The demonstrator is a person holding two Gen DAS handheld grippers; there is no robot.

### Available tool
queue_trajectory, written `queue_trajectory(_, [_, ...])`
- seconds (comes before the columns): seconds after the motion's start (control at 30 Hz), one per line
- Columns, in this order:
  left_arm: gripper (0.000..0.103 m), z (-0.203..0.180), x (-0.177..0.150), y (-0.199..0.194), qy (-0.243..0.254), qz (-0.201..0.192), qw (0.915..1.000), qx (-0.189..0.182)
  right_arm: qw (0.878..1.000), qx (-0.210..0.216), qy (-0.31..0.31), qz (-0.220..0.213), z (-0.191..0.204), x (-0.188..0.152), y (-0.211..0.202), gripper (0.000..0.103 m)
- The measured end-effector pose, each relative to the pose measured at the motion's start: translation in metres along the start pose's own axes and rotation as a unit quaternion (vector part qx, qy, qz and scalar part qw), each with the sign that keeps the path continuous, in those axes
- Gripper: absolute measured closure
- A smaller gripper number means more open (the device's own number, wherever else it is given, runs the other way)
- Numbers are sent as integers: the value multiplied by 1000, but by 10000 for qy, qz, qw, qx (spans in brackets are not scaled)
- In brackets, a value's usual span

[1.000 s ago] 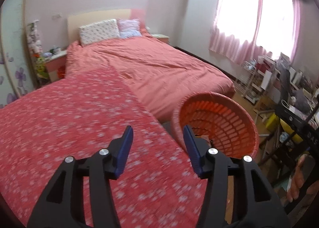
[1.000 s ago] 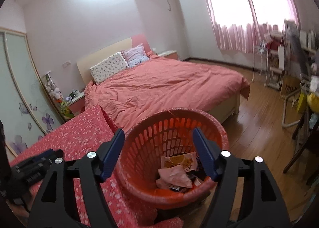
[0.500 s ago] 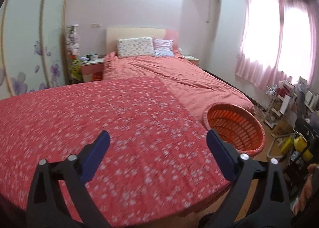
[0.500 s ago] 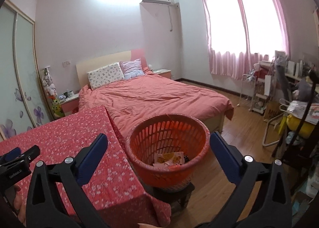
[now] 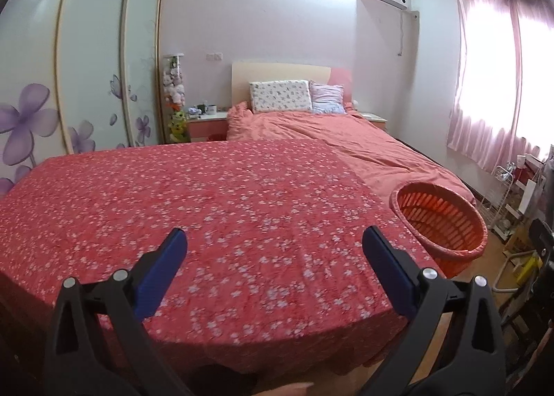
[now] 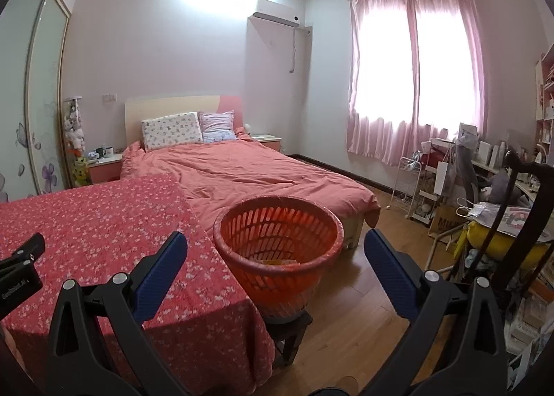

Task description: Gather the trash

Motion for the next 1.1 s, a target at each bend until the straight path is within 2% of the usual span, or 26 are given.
queue_trajectory(0.7, [4,1,-31,-3,-49,351,9993,130,9979,-303,-46,577,13,-31,-9,2])
queue_trajectory(1.1, [4,6,-41,2,-106,505,9985,200,9968,-212,-106,758,18,-37,-9,2])
Point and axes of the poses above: each gripper's, at about its wrist camera, not at the fingertips, and y roughly the way its jaws point, z to its left, x to its top, the point moved 2 cm from there along y, roughly the way its jaws point, and after that the axes turned 6 degrees about y, right-handed, at the moved point
